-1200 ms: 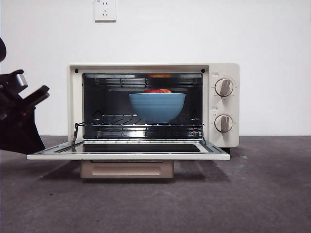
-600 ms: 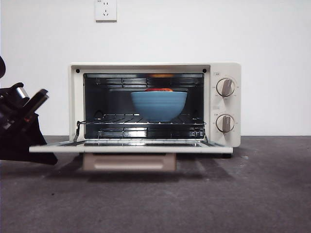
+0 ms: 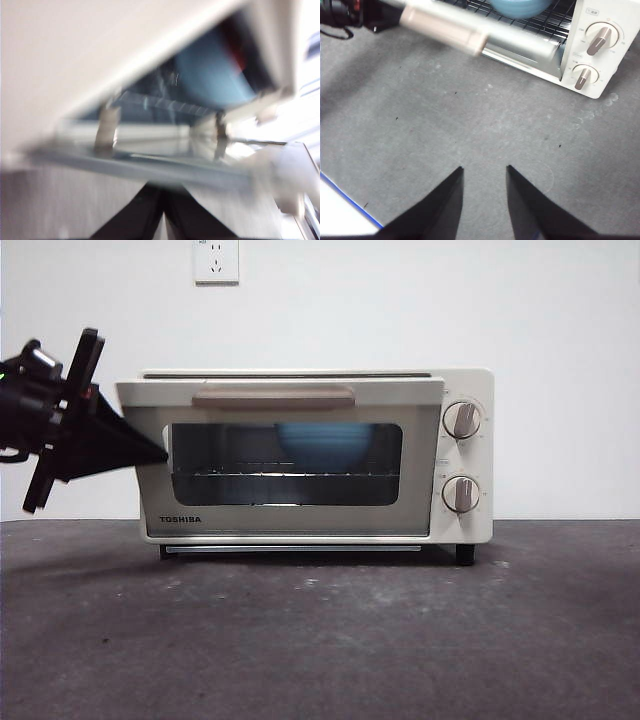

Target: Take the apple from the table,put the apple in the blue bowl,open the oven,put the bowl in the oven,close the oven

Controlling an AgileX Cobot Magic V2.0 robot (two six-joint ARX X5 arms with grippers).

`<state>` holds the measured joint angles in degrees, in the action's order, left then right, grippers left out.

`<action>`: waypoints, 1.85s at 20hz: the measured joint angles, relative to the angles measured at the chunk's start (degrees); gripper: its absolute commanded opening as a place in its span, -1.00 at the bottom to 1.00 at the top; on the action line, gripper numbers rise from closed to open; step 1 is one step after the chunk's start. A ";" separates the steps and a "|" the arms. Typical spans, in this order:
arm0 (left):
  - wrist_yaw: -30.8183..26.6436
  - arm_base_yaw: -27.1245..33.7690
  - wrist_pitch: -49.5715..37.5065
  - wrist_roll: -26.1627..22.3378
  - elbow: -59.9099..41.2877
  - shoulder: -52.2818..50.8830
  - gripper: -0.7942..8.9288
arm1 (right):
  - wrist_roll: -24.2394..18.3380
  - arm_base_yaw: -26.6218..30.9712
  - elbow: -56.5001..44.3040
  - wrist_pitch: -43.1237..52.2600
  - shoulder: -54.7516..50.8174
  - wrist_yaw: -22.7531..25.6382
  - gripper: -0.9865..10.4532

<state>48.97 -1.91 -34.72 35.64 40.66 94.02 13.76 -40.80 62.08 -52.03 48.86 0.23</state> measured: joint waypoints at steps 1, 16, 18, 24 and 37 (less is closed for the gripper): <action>-1.60 0.04 -2.03 1.07 0.07 0.00 -0.82 | 0.02 0.00 0.00 0.00 0.00 0.00 -0.59; -3.74 -1.36 6.12 -0.15 0.11 -6.51 -0.82 | -0.46 0.00 -2.89 3.91 -0.09 -0.13 -0.59; -5.35 -2.14 10.73 -2.60 0.11 -9.60 -0.82 | -0.46 0.00 -5.38 6.99 -0.09 -0.24 -0.59; -15.76 -5.99 28.94 -13.35 0.11 -20.52 -0.82 | -0.90 0.00 -15.54 21.44 -1.53 -0.39 -0.59; -29.29 -14.78 47.17 -23.34 0.11 -42.12 -0.82 | -2.78 0.09 -26.86 51.04 -2.36 1.33 -0.82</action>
<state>19.68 -16.69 12.45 12.29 40.77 51.90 10.98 -40.71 35.22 -0.99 46.50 1.56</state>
